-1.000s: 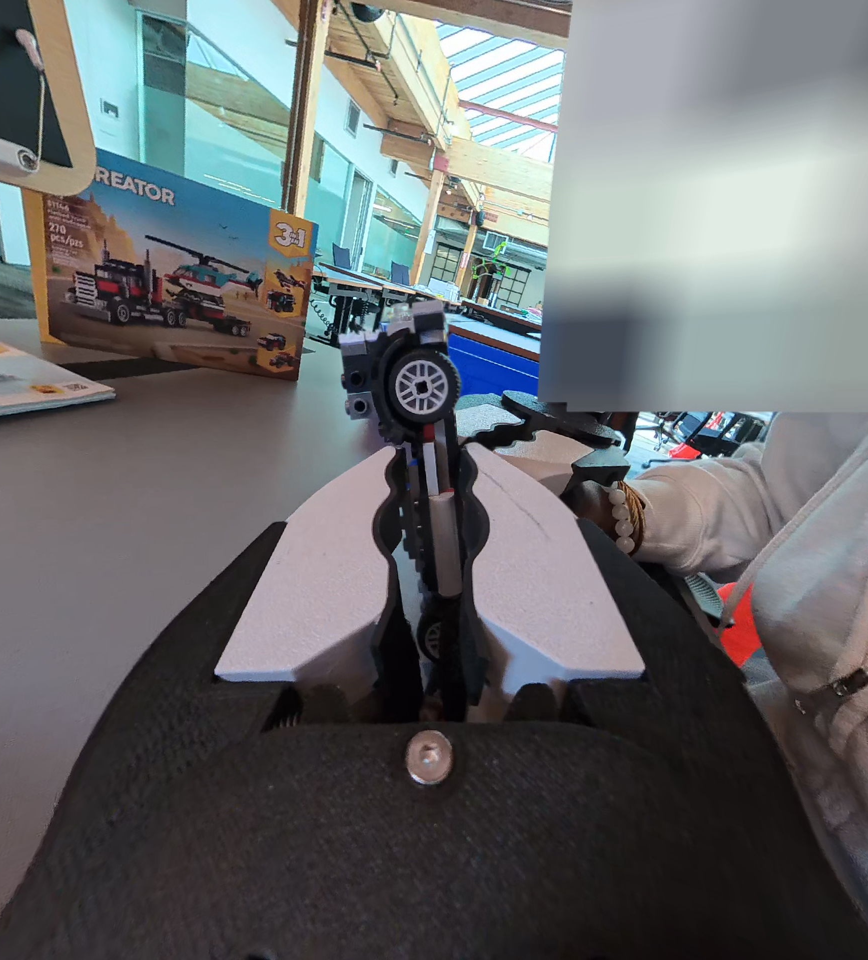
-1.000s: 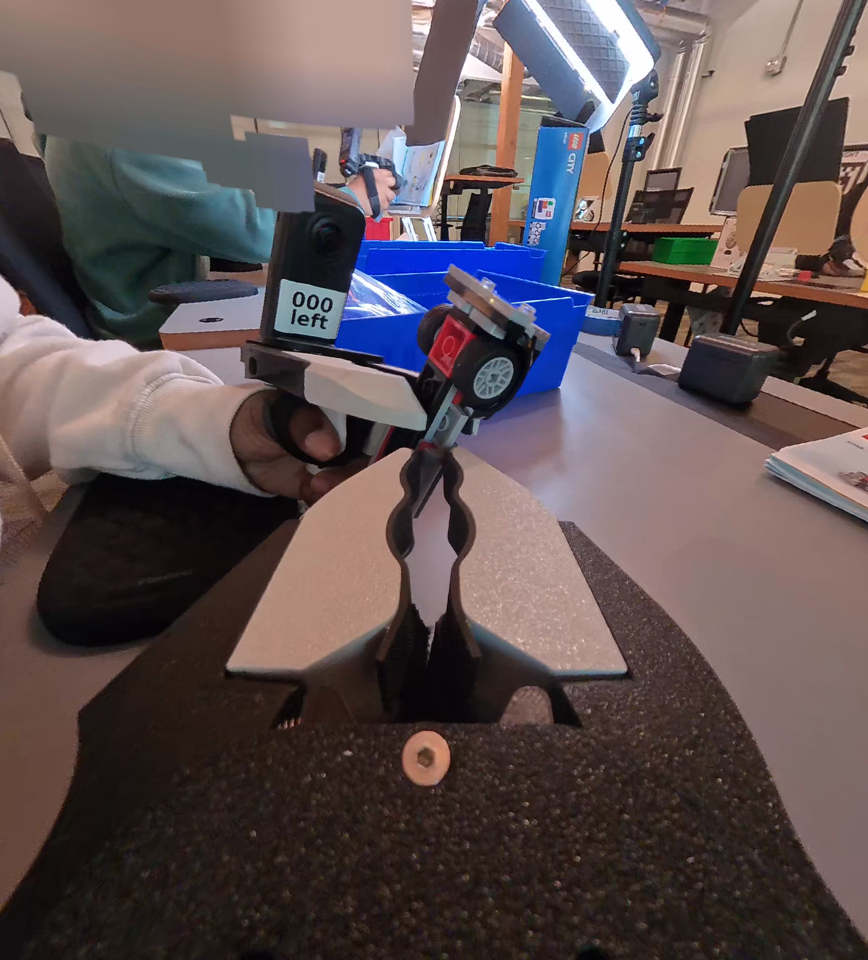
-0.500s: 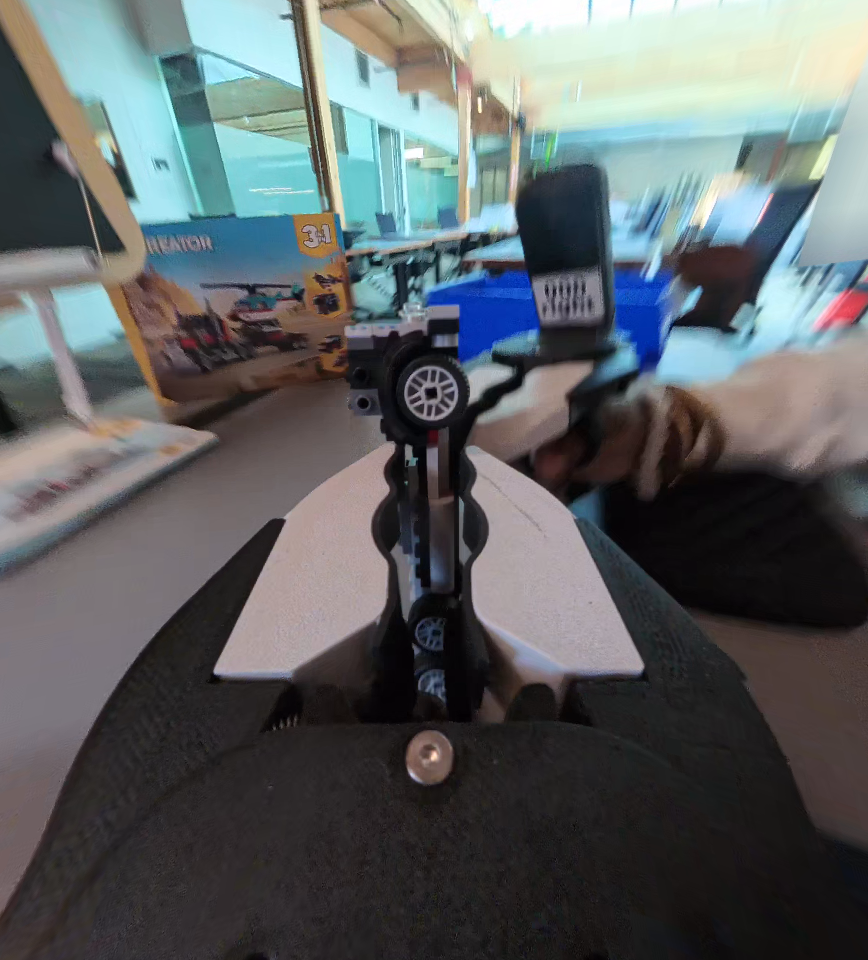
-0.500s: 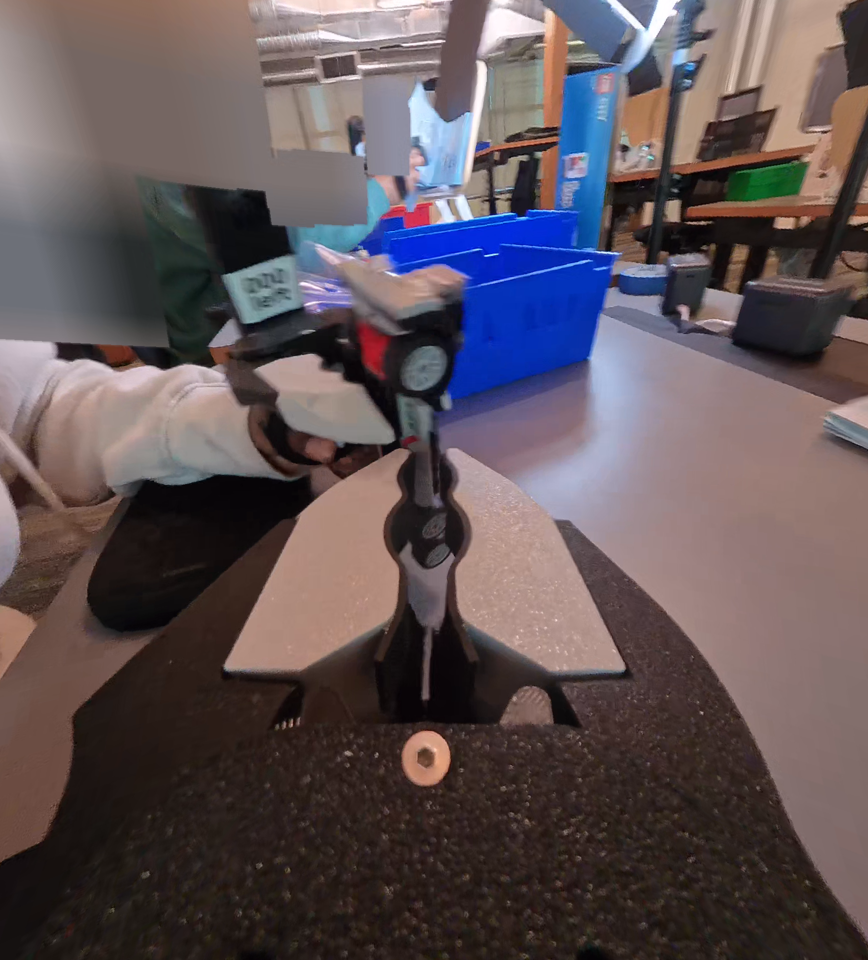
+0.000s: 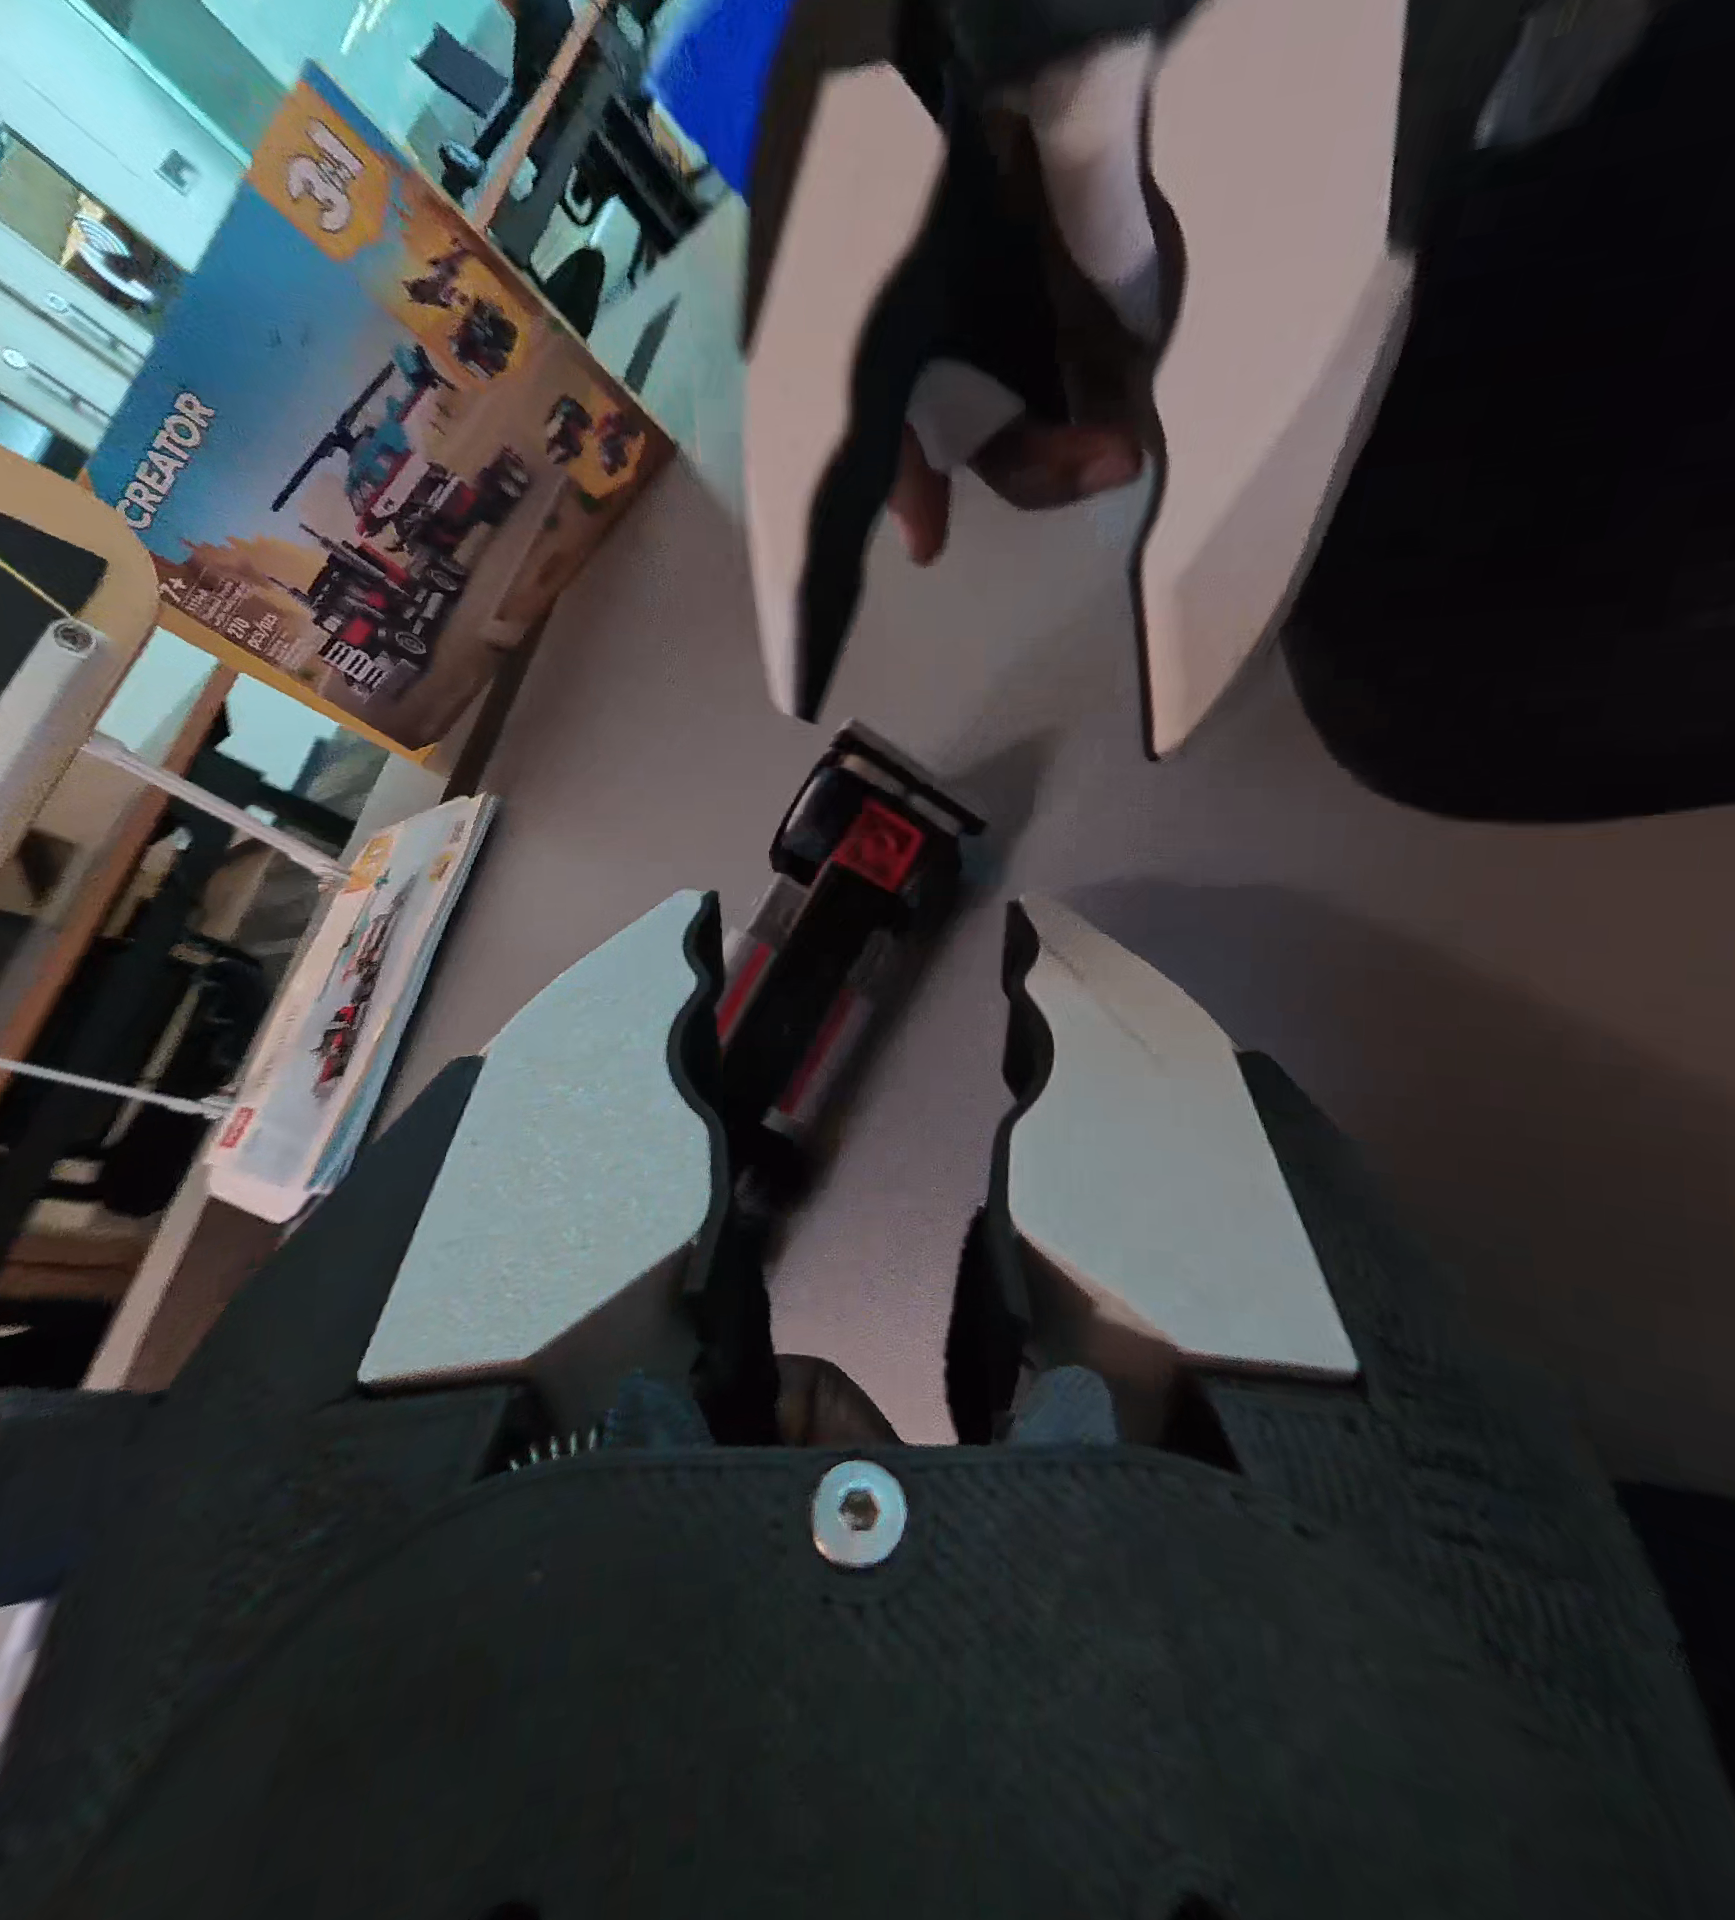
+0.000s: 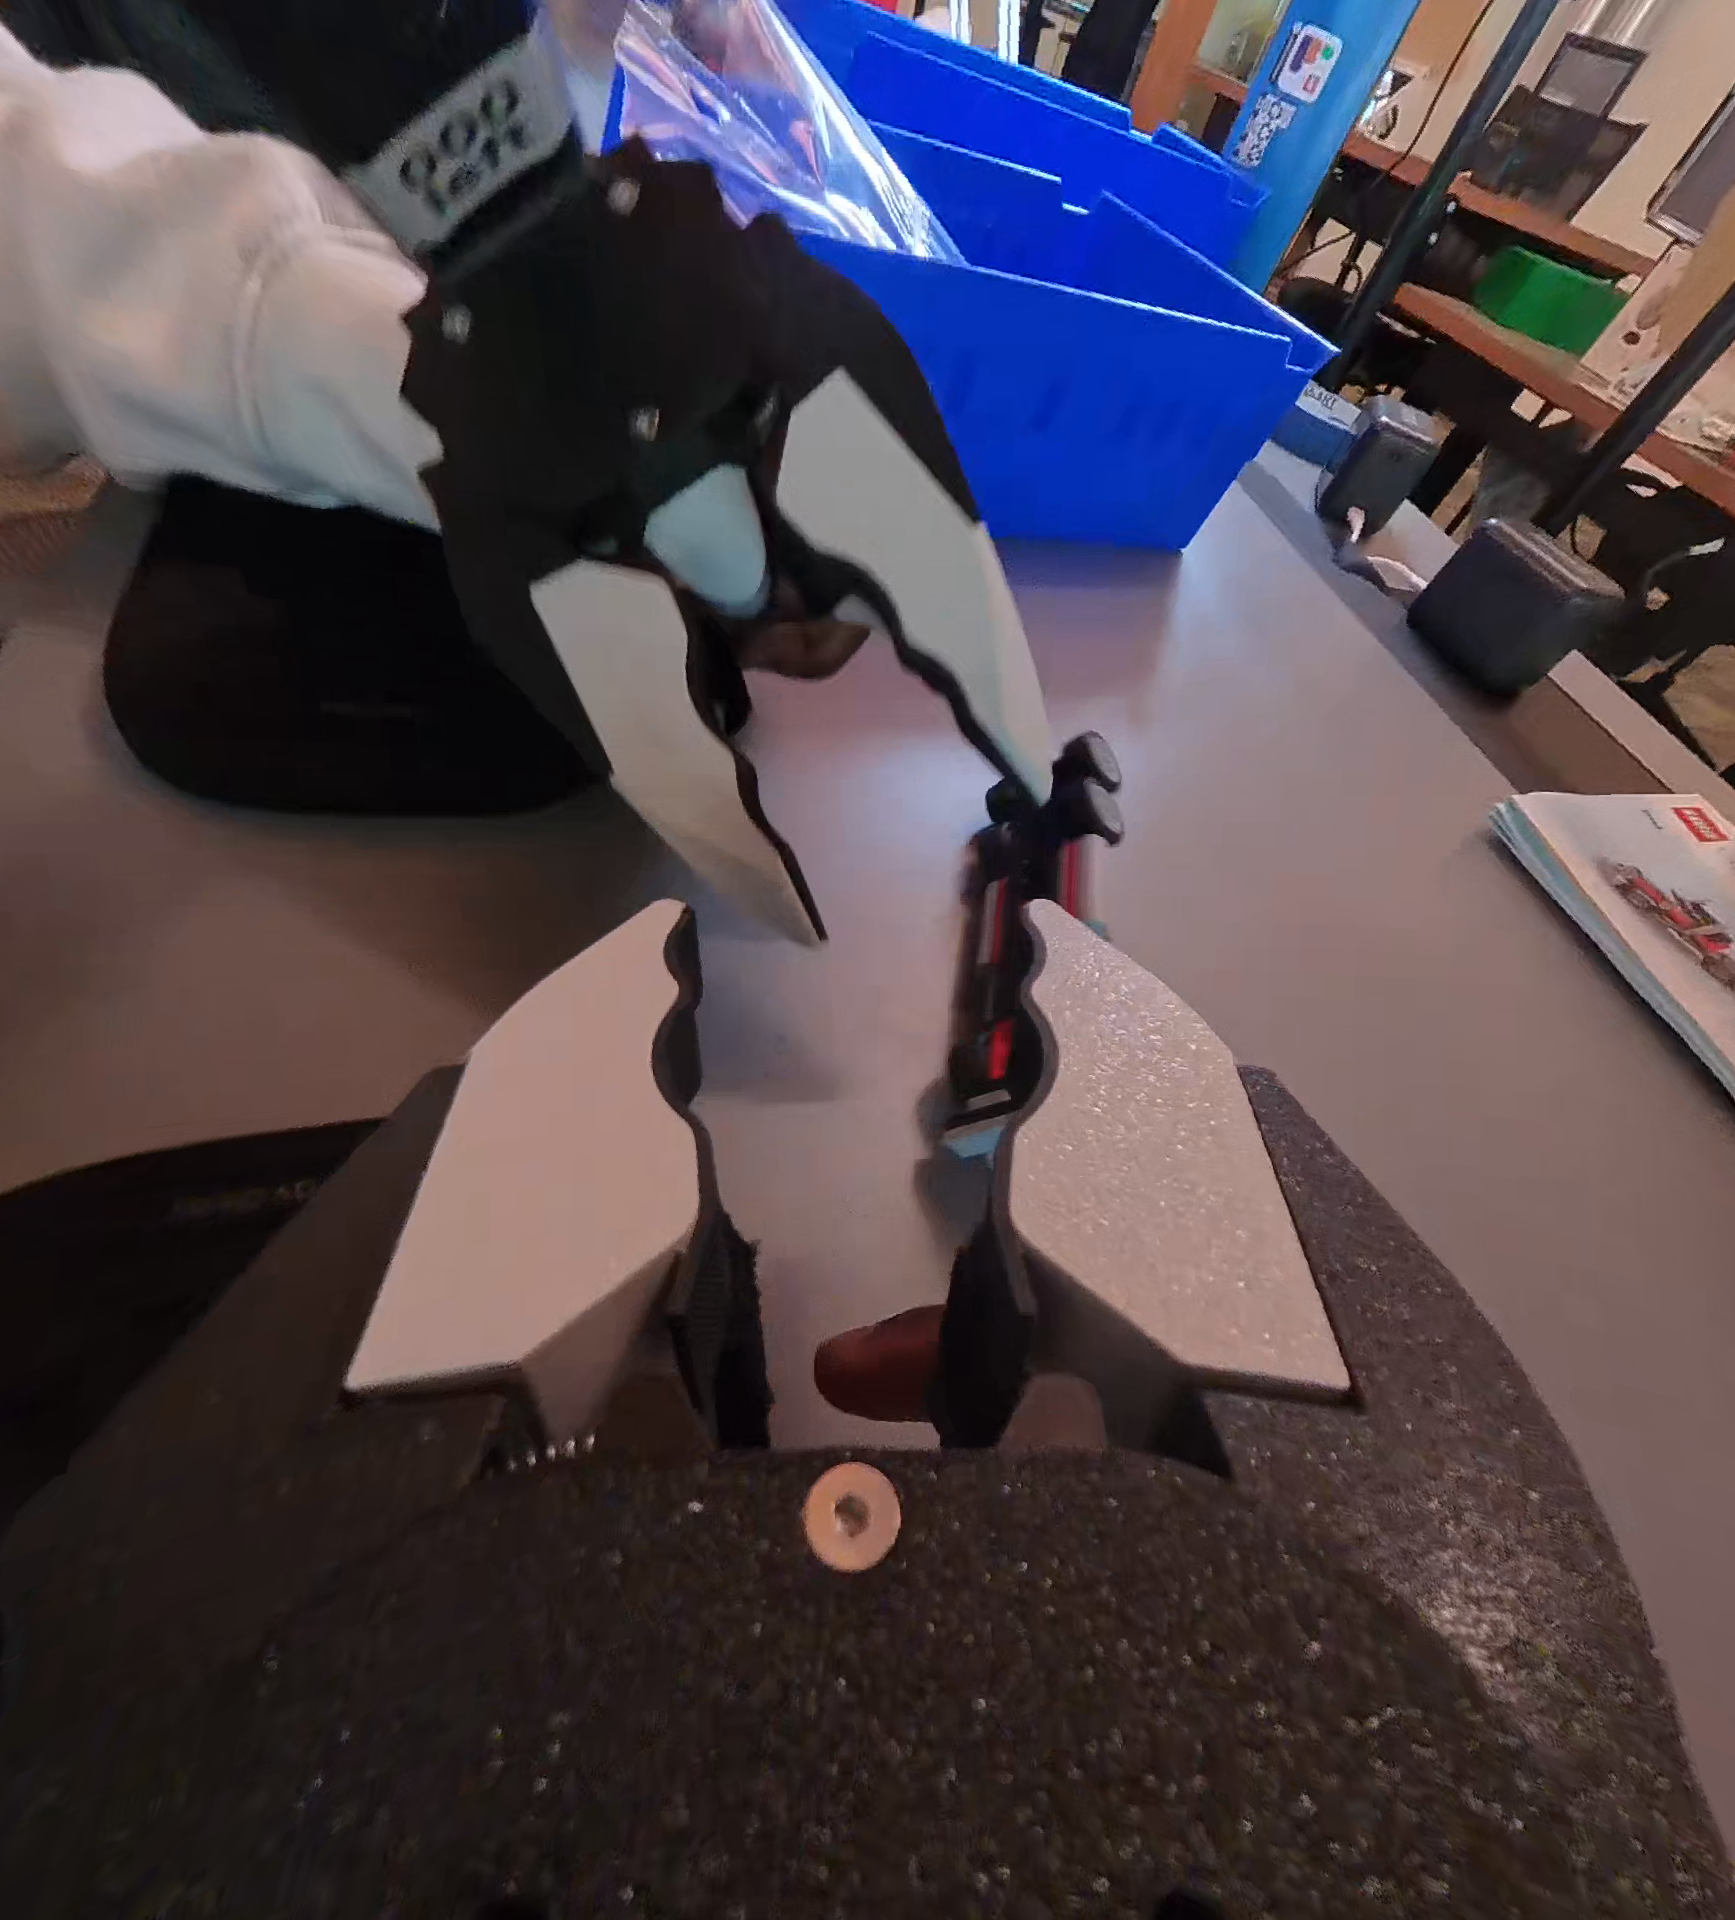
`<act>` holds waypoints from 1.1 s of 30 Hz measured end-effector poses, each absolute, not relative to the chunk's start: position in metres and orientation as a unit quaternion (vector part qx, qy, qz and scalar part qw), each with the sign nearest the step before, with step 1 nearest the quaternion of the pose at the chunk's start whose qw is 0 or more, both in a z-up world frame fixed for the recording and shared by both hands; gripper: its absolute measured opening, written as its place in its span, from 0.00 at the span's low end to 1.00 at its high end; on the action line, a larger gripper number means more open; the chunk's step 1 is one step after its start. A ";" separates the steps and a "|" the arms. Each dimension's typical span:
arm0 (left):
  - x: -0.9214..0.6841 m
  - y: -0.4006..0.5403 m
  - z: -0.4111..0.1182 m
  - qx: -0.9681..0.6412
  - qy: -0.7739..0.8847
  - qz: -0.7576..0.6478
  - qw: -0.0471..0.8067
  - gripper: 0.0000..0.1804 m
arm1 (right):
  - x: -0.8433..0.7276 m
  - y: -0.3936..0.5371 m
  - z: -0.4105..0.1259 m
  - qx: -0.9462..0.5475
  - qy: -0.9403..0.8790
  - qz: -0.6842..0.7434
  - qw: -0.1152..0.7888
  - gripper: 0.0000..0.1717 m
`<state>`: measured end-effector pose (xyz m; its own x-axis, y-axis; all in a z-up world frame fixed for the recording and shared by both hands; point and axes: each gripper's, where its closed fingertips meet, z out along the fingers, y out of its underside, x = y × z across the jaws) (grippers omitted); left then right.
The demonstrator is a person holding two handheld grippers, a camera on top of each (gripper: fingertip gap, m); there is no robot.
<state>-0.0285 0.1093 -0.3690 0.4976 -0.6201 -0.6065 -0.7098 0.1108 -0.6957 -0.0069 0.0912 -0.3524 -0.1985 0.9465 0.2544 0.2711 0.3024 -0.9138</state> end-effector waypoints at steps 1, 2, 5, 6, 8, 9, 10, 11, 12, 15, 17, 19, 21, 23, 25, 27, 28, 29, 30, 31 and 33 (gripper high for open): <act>-0.030 0.107 -0.362 -0.666 0.488 0.016 0.564 0.30 | -0.005 0.093 -0.352 -0.453 -0.673 0.376 0.447 0.31; -0.034 0.106 -0.353 -0.666 0.471 -0.011 0.578 0.32 | -0.003 0.094 -0.350 -0.456 -0.671 0.376 0.448 0.30; -0.059 0.114 -0.327 -0.676 0.378 -0.078 0.628 0.36 | 0.001 0.107 -0.349 -0.476 -0.663 0.362 0.451 0.27; -0.068 0.117 -0.322 -0.678 0.347 -0.095 0.641 0.38 | 0.001 0.116 -0.352 -0.488 -0.663 0.344 0.453 0.27; -0.081 0.123 -0.318 -0.678 0.293 -0.123 0.662 0.42 | 0.001 0.134 -0.356 -0.506 -0.664 0.312 0.454 0.31; -0.085 0.124 -0.316 -0.678 0.271 -0.139 0.669 0.45 | 0.000 0.143 -0.358 -0.520 -0.659 0.308 0.449 0.34; -0.088 0.125 -0.315 -0.677 0.253 -0.152 0.674 0.47 | -0.003 0.149 -0.360 -0.534 -0.653 0.316 0.434 0.39; -0.090 0.126 -0.313 -0.676 0.240 -0.159 0.679 0.49 | -0.006 0.155 -0.361 -0.549 -0.646 0.326 0.419 0.42; -0.092 0.126 -0.312 -0.672 0.233 -0.162 0.685 0.51 | -0.010 0.162 -0.361 -0.557 -0.640 0.333 0.412 0.42; -0.093 0.125 -0.310 -0.657 0.239 -0.146 0.701 0.52 | -0.024 0.180 -0.362 -0.540 -0.649 0.309 0.439 0.39; -0.094 0.125 -0.315 -0.664 0.250 -0.127 0.693 0.52 | -0.029 0.186 -0.374 -0.525 -0.677 0.266 0.442 0.38; -0.094 0.125 -0.320 -0.670 0.261 -0.112 0.686 0.52 | -0.030 0.191 -0.385 -0.518 -0.692 0.224 0.449 0.39; -0.092 0.125 -0.324 -0.673 0.274 -0.106 0.679 0.52 | -0.031 0.196 -0.388 -0.510 -0.694 0.207 0.463 0.38; -0.090 0.125 -0.328 -0.675 0.288 -0.095 0.673 0.52 | -0.030 0.202 -0.389 -0.519 -0.691 0.209 0.458 0.38; -0.087 0.125 -0.334 -0.680 0.309 -0.078 0.660 0.51 | -0.028 0.210 -0.390 -0.528 -0.688 0.205 0.454 0.39; -0.084 0.124 -0.340 -0.683 0.330 -0.064 0.649 0.51 | -0.026 0.215 -0.393 -0.528 -0.690 0.203 0.451 0.39; -0.083 0.124 -0.342 -0.683 0.338 -0.057 0.645 0.50 | -0.025 0.216 -0.395 -0.531 -0.693 0.202 0.444 0.39; -0.083 0.124 -0.344 -0.683 0.344 -0.051 0.642 0.50 | -0.025 0.217 -0.399 -0.535 -0.695 0.204 0.434 0.39; -0.082 0.124 -0.345 -0.684 0.347 -0.047 0.640 0.50 | -0.024 0.218 -0.401 -0.543 -0.694 0.208 0.426 0.40; -0.082 0.124 -0.346 -0.684 0.348 -0.045 0.639 0.49 | -0.024 0.218 -0.401 -0.548 -0.690 0.219 0.420 0.41; -0.083 0.125 -0.346 -0.685 0.348 -0.044 0.638 0.49 | -0.026 0.215 -0.397 -0.552 -0.676 0.259 0.414 0.41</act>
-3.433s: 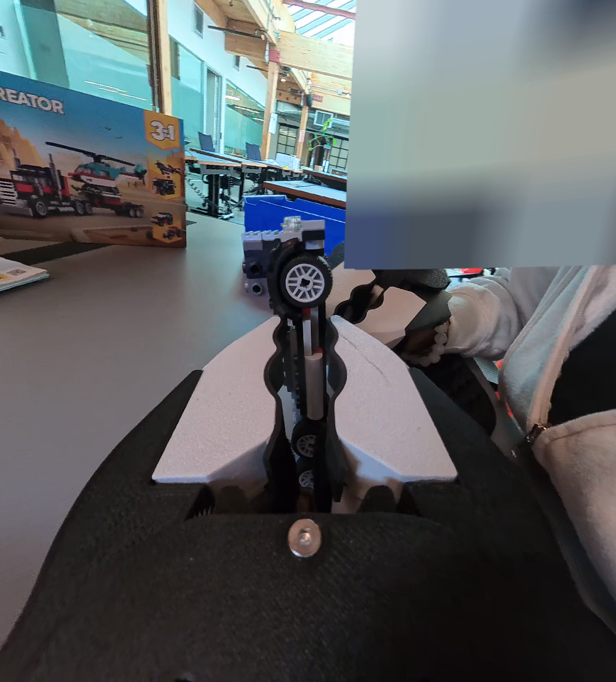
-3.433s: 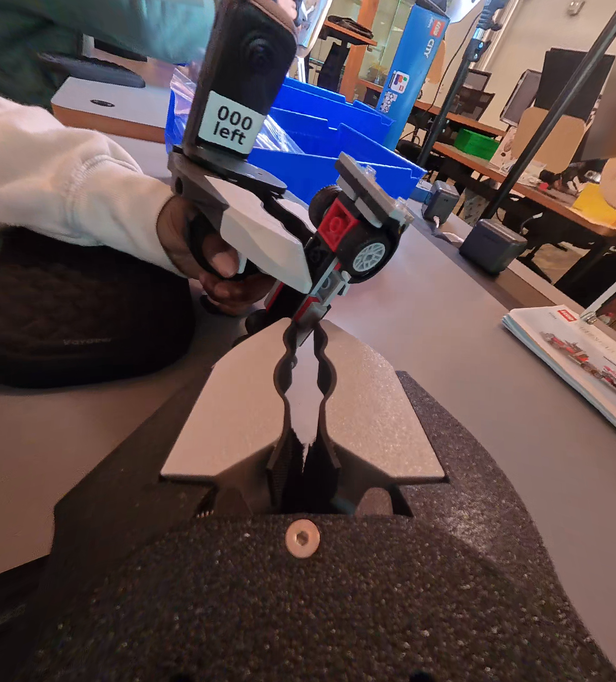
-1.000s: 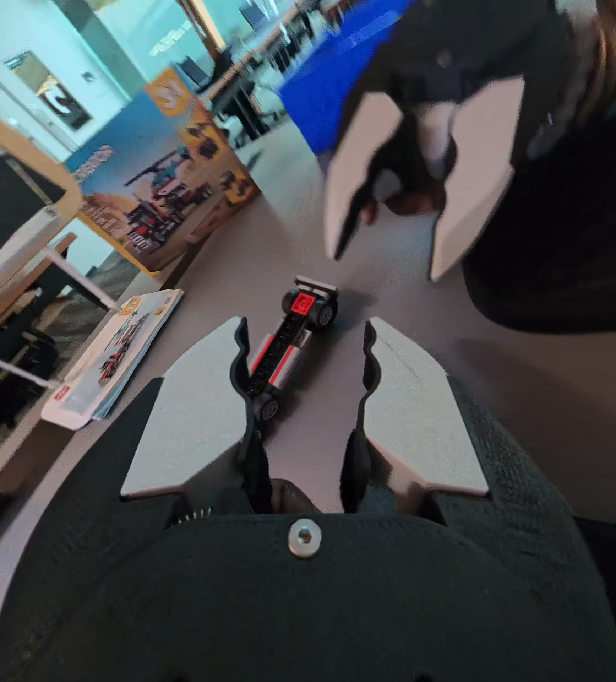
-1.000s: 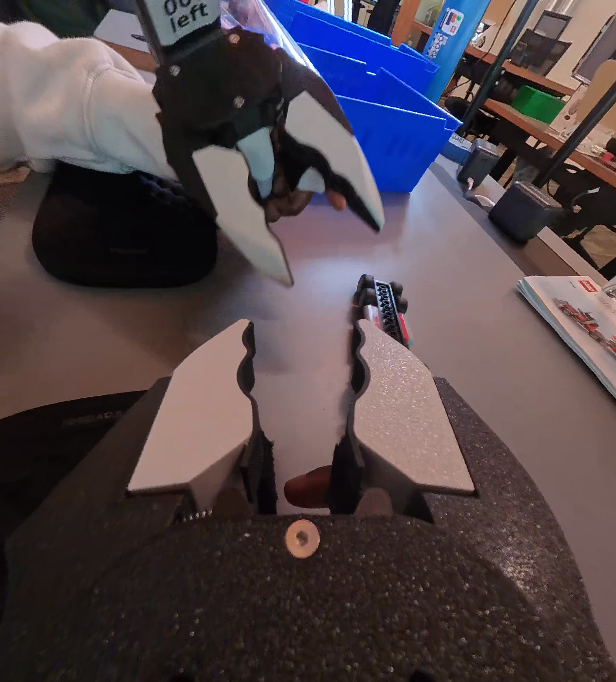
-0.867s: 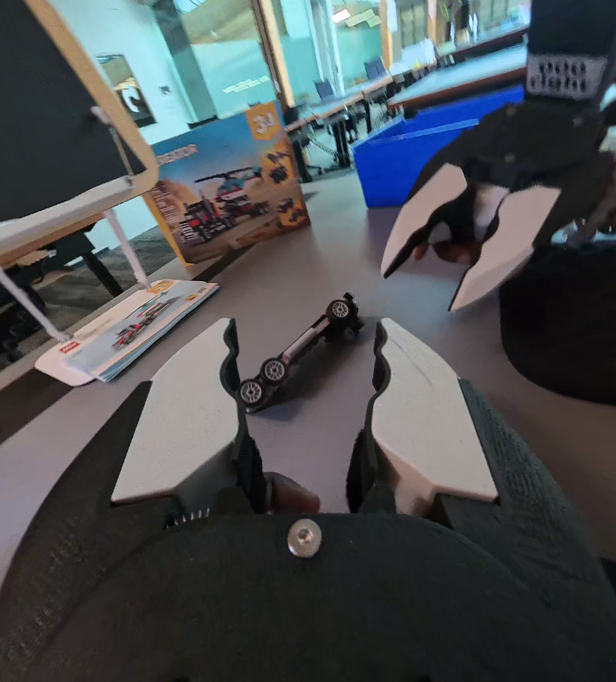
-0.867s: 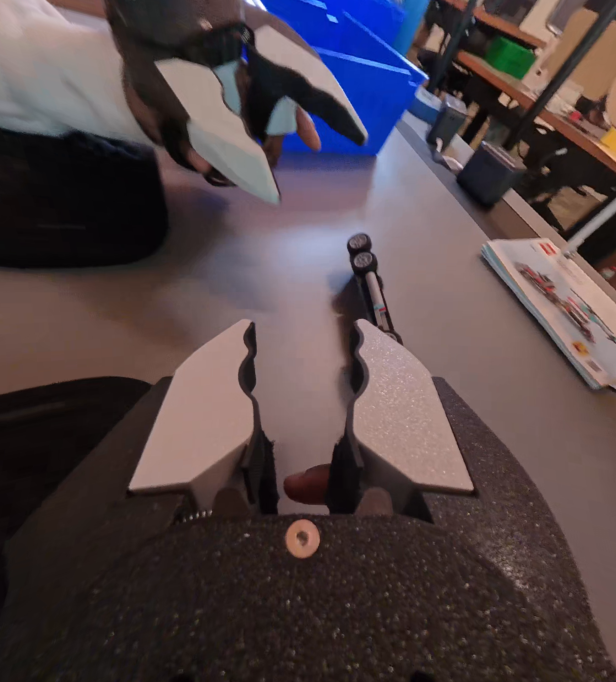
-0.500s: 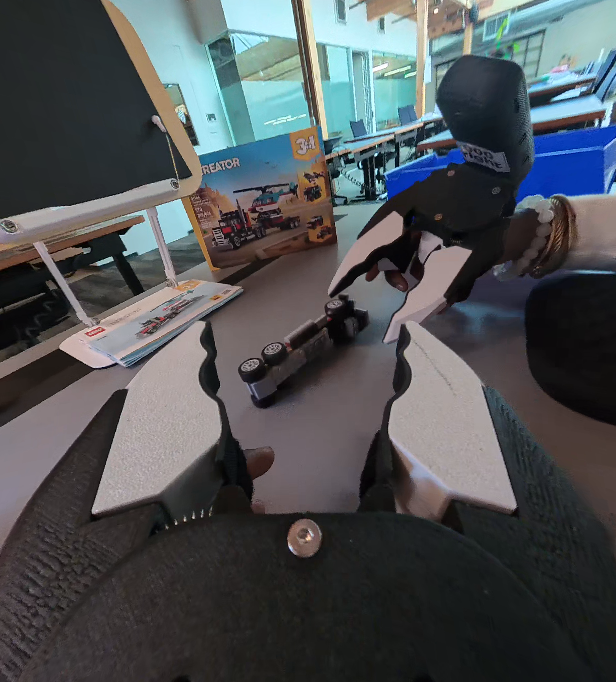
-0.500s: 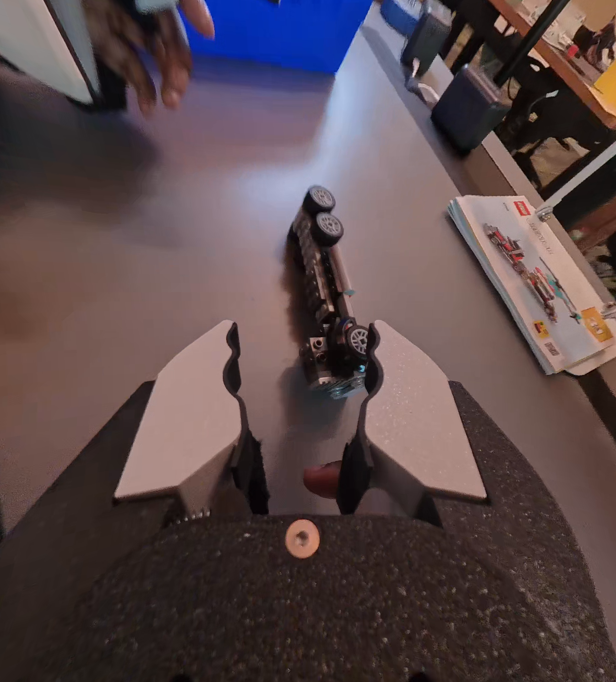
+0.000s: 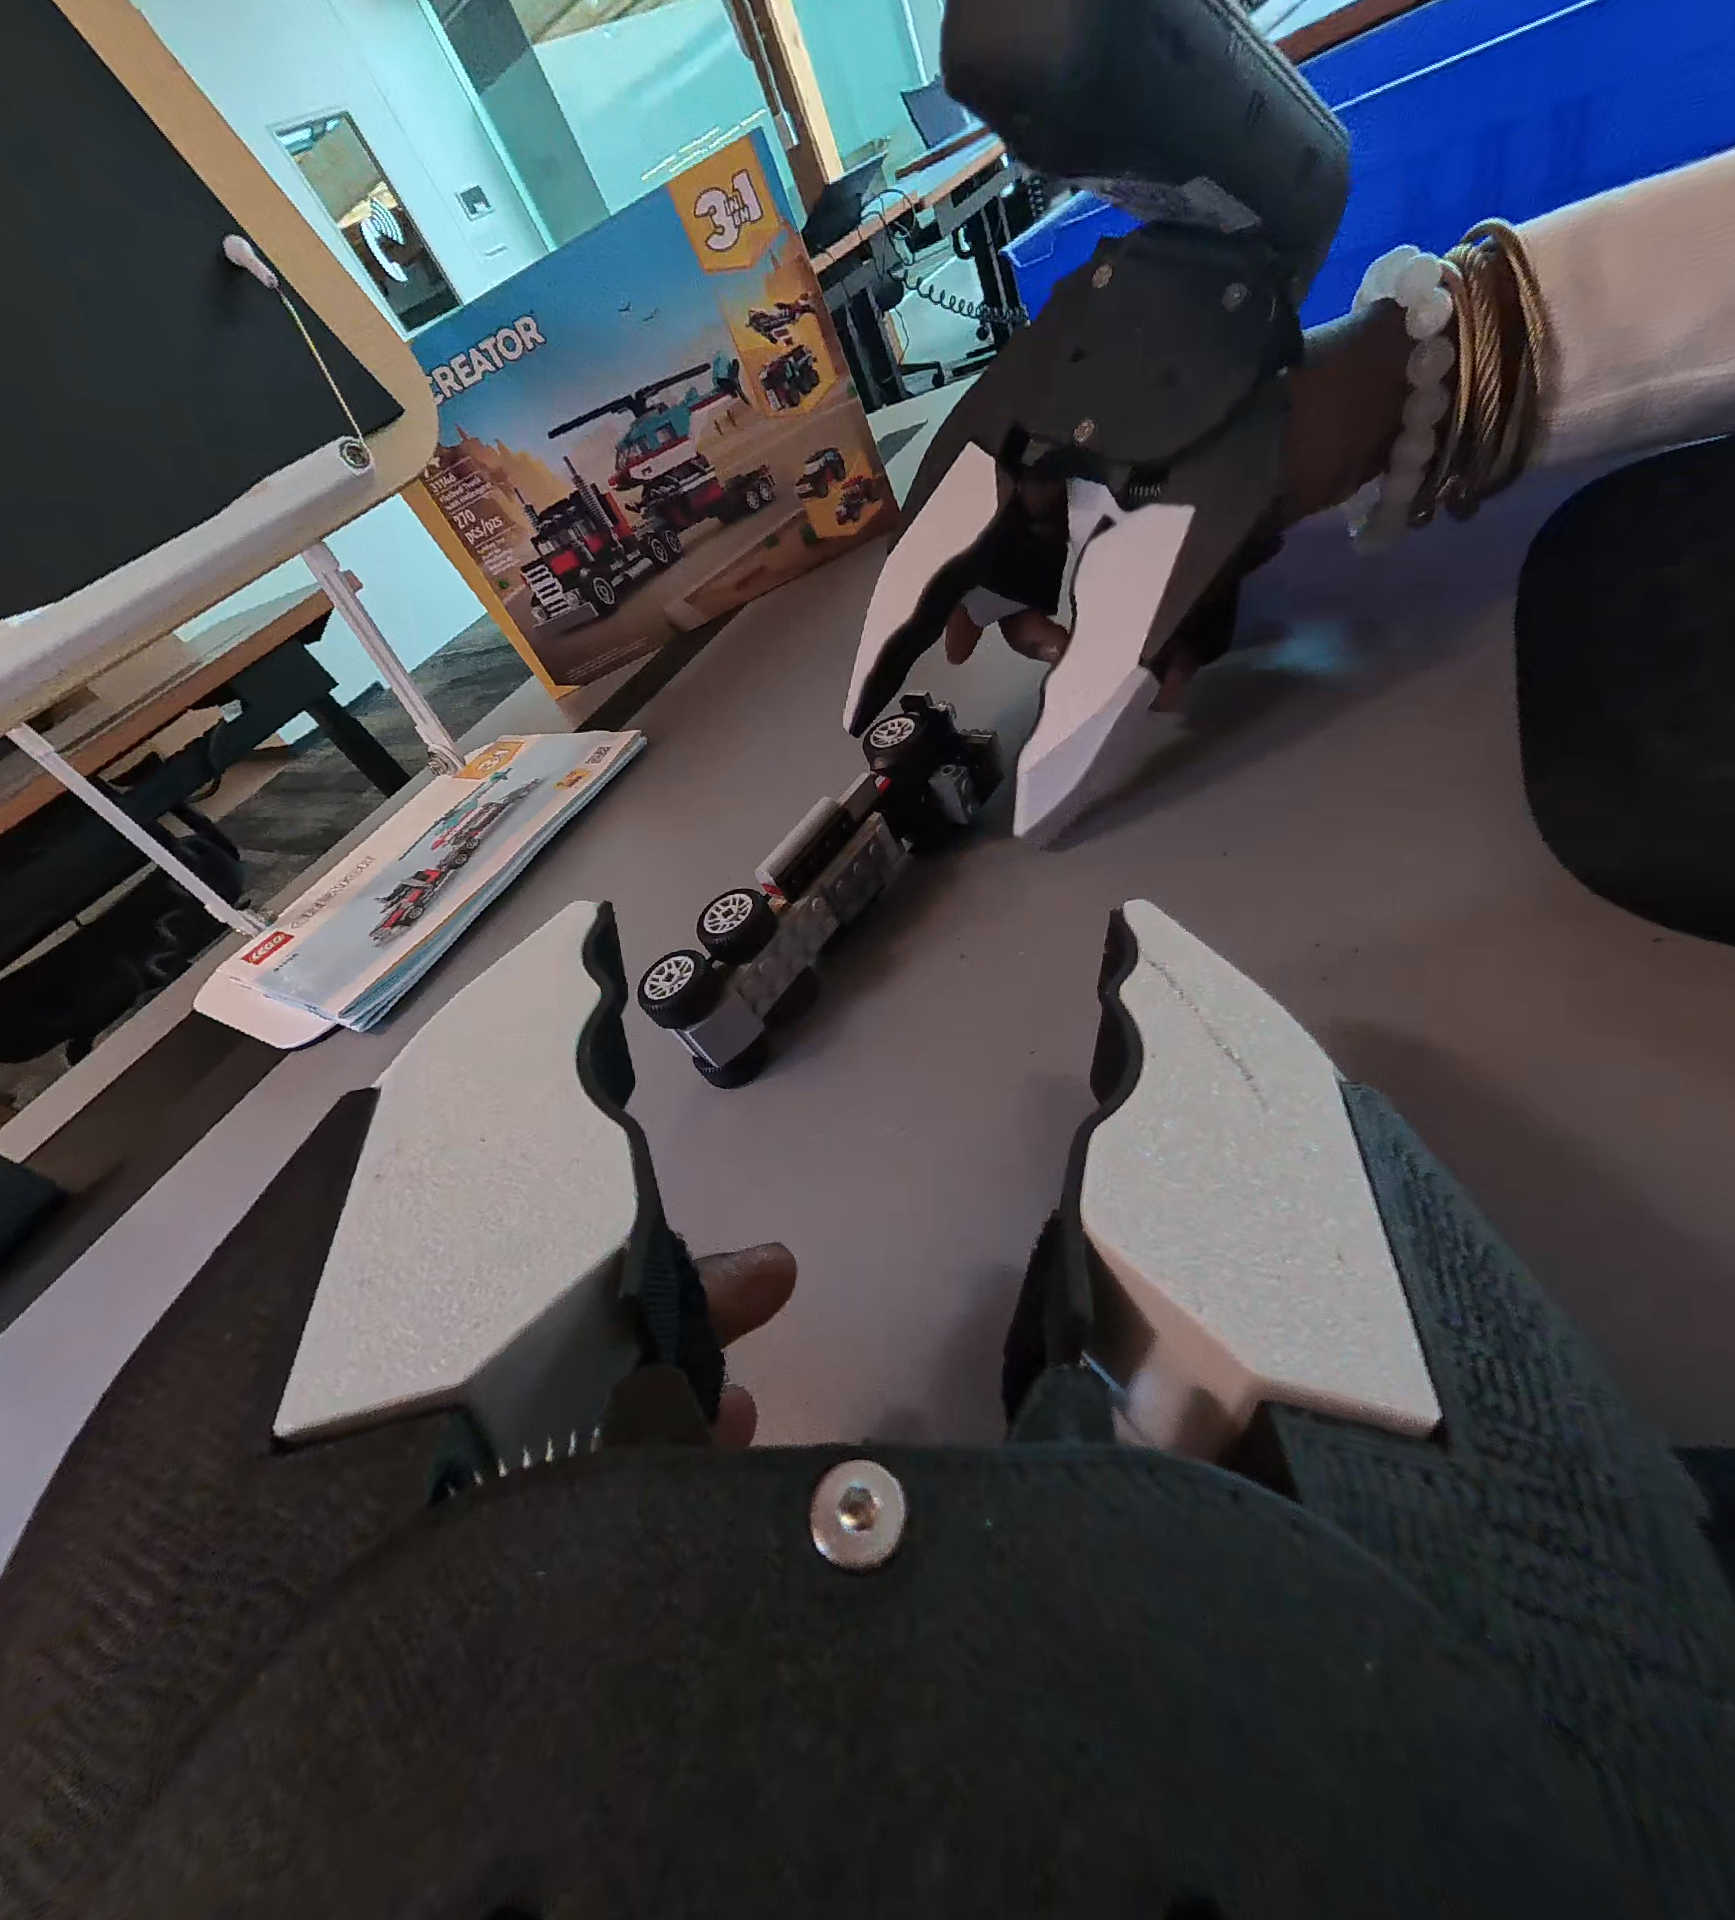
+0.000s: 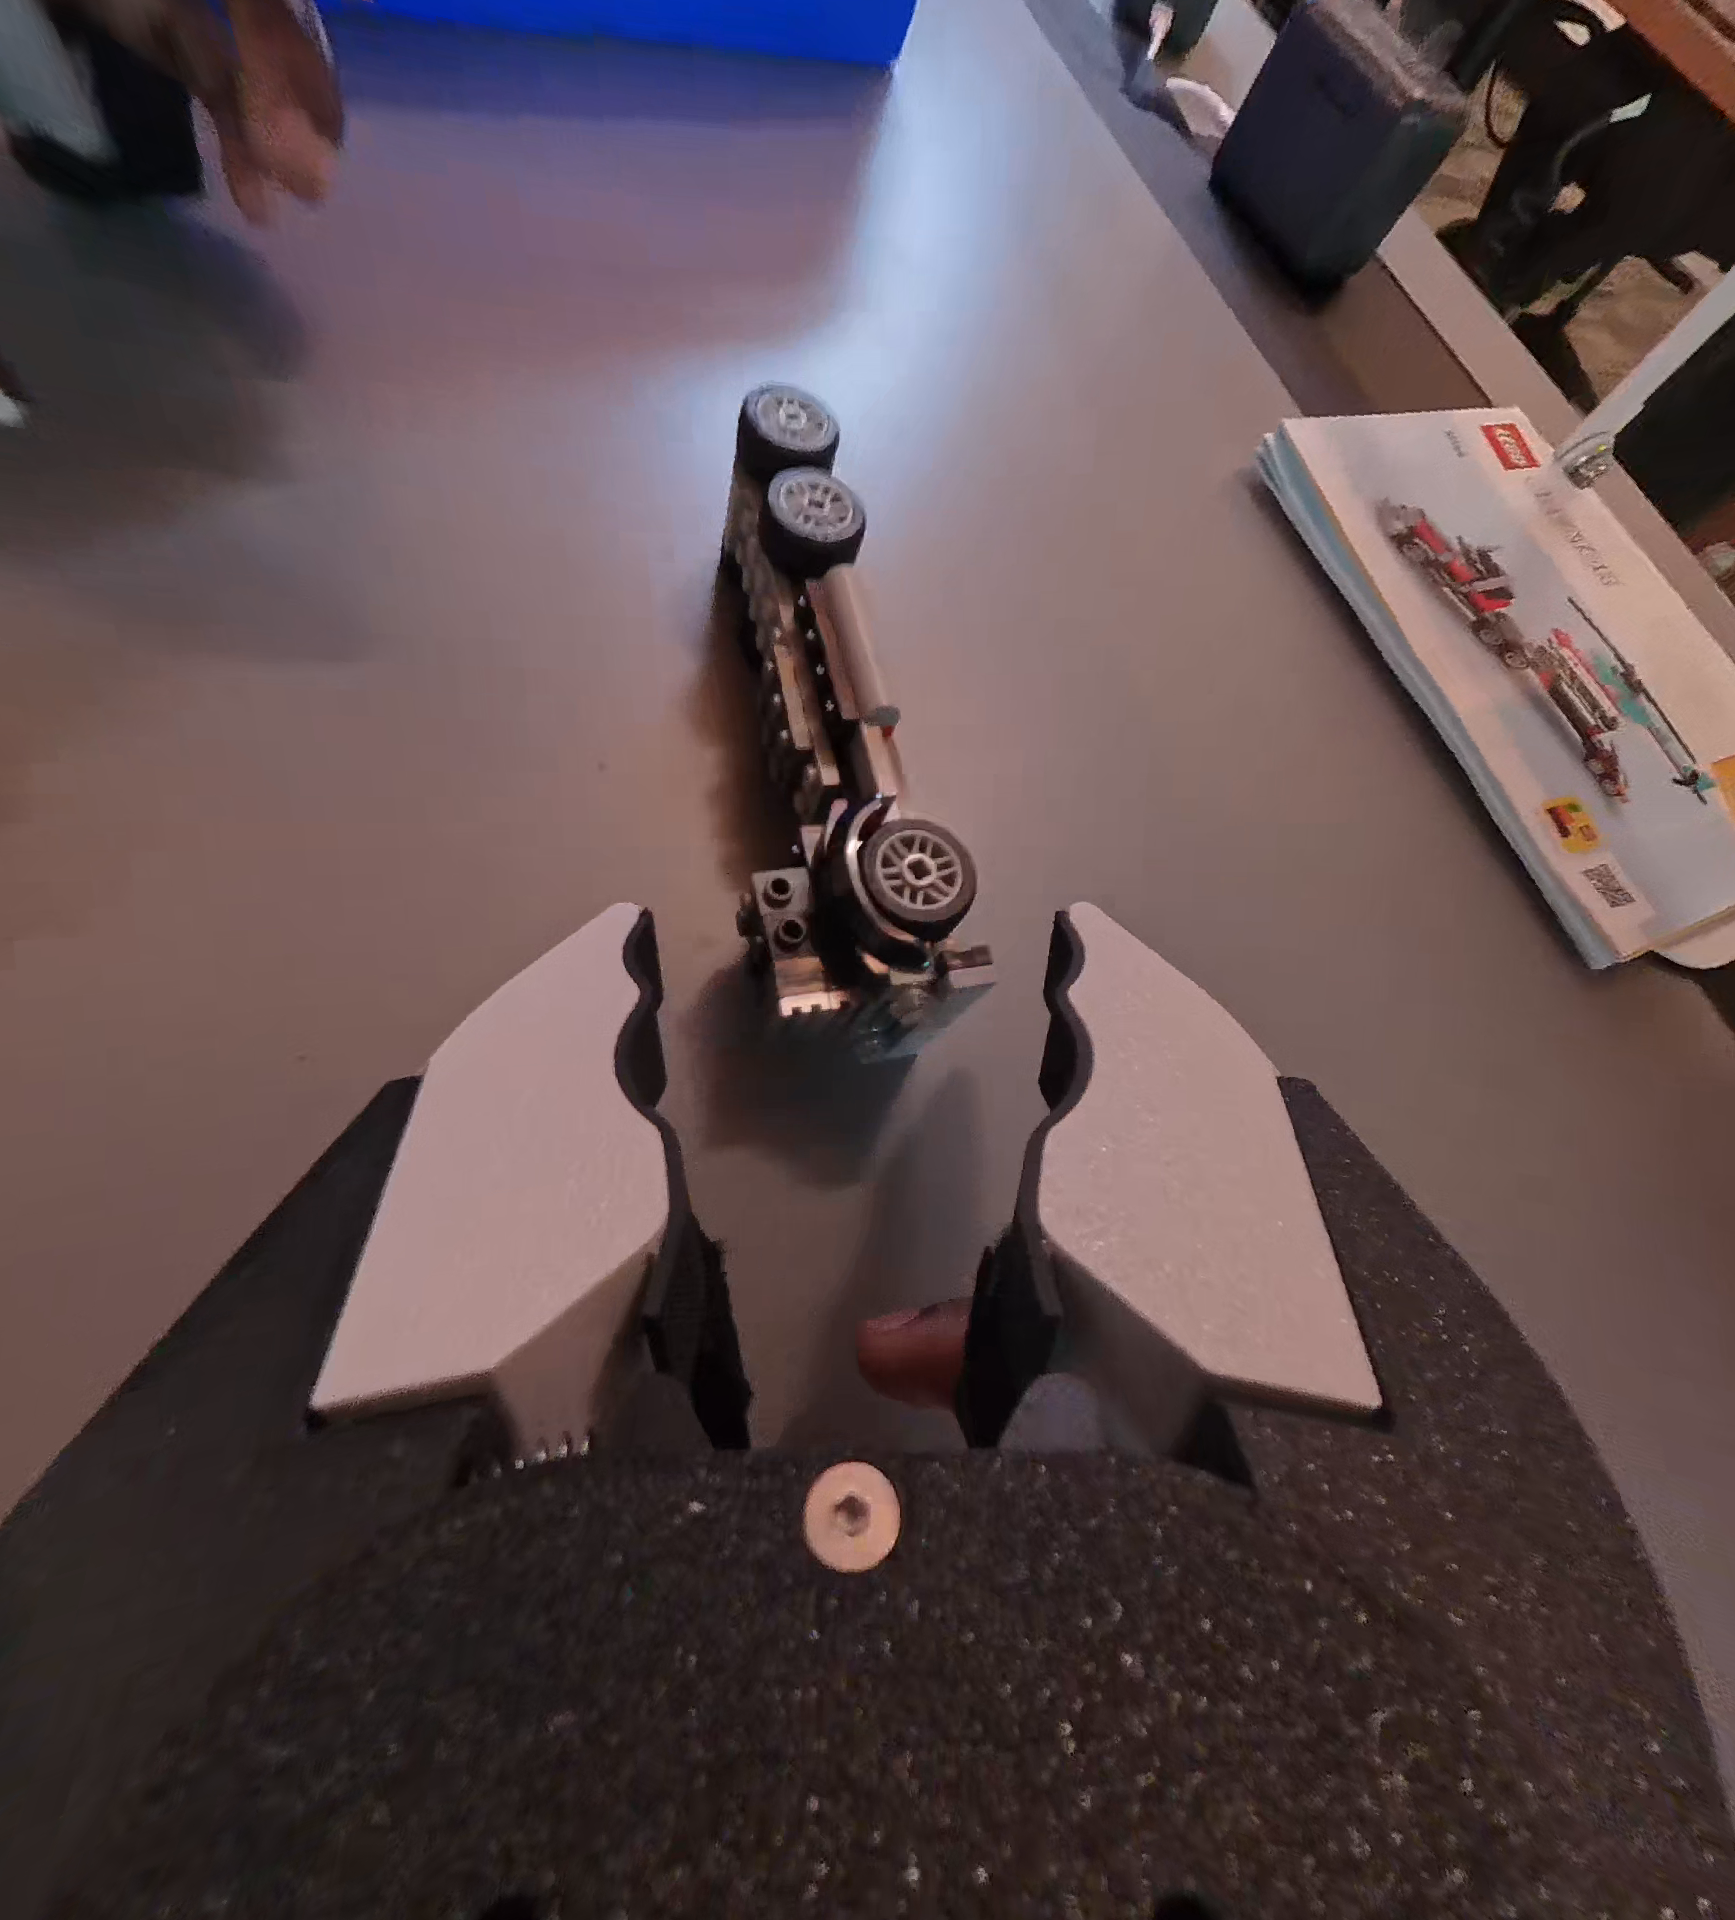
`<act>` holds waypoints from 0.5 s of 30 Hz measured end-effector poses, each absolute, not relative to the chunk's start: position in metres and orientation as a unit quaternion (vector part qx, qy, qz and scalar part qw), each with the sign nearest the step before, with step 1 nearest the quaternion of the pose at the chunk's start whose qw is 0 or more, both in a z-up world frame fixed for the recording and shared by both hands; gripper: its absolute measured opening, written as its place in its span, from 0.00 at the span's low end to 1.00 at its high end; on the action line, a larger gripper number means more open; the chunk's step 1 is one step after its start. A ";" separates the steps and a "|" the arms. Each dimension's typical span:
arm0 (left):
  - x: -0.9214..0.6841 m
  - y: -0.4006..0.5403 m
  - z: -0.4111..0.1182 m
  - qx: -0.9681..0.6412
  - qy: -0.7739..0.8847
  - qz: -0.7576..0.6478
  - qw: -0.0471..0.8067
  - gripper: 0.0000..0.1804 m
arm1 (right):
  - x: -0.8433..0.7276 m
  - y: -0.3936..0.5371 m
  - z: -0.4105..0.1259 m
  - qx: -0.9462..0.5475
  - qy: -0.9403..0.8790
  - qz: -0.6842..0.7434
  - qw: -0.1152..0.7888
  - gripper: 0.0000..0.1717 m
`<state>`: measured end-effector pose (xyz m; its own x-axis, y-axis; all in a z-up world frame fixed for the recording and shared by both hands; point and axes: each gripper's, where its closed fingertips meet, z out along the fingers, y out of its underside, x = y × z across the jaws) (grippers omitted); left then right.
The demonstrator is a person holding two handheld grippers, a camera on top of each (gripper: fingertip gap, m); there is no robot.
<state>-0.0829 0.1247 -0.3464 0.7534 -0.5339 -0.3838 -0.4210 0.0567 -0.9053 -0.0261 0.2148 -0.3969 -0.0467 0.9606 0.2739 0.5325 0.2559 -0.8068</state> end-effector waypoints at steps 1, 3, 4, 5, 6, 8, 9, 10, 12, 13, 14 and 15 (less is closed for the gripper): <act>-0.083 0.125 -0.347 -0.686 0.348 -0.043 0.637 0.48 | -0.027 0.216 -0.393 -0.553 -0.667 0.273 0.418 0.39; -0.083 0.125 -0.348 -0.687 0.350 -0.041 0.635 0.47 | -0.028 0.213 -0.383 -0.529 -0.666 0.297 0.434 0.21; -0.083 0.125 -0.349 -0.687 0.352 -0.039 0.634 0.47 | -0.027 0.209 -0.381 -0.511 -0.676 0.300 0.438 0.18; -0.083 0.125 -0.350 -0.688 0.355 -0.037 0.632 0.46 | -0.026 0.204 -0.380 -0.491 -0.691 0.297 0.439 0.14; -0.082 0.126 -0.350 -0.688 0.357 -0.033 0.631 0.46 | -0.025 0.196 -0.380 -0.468 -0.710 0.294 0.437 0.14; -0.083 0.126 -0.351 -0.687 0.357 -0.028 0.632 0.45 | -0.023 0.182 -0.380 -0.416 -0.742 0.267 0.453 0.15; -0.083 0.127 -0.351 -0.688 0.356 -0.025 0.632 0.44 | -0.023 0.177 -0.380 -0.384 -0.759 0.241 0.468 0.15; -0.084 0.129 -0.350 -0.688 0.356 -0.021 0.632 0.43 | -0.022 0.170 -0.382 -0.348 -0.775 0.212 0.483 0.15; -0.085 0.135 -0.349 -0.689 0.361 -0.016 0.628 0.42 | -0.022 0.158 -0.384 -0.272 -0.803 0.140 0.511 0.14; -0.085 0.137 -0.347 -0.688 0.366 -0.017 0.626 0.41 | -0.022 0.152 -0.385 -0.232 -0.813 0.103 0.524 0.14; -0.084 0.139 -0.344 -0.686 0.370 -0.019 0.626 0.40 | -0.021 0.146 -0.386 -0.196 -0.822 0.070 0.530 0.13; -0.083 0.141 -0.342 -0.685 0.376 -0.024 0.623 0.40 | -0.019 0.139 -0.393 -0.165 -0.838 0.043 0.518 0.06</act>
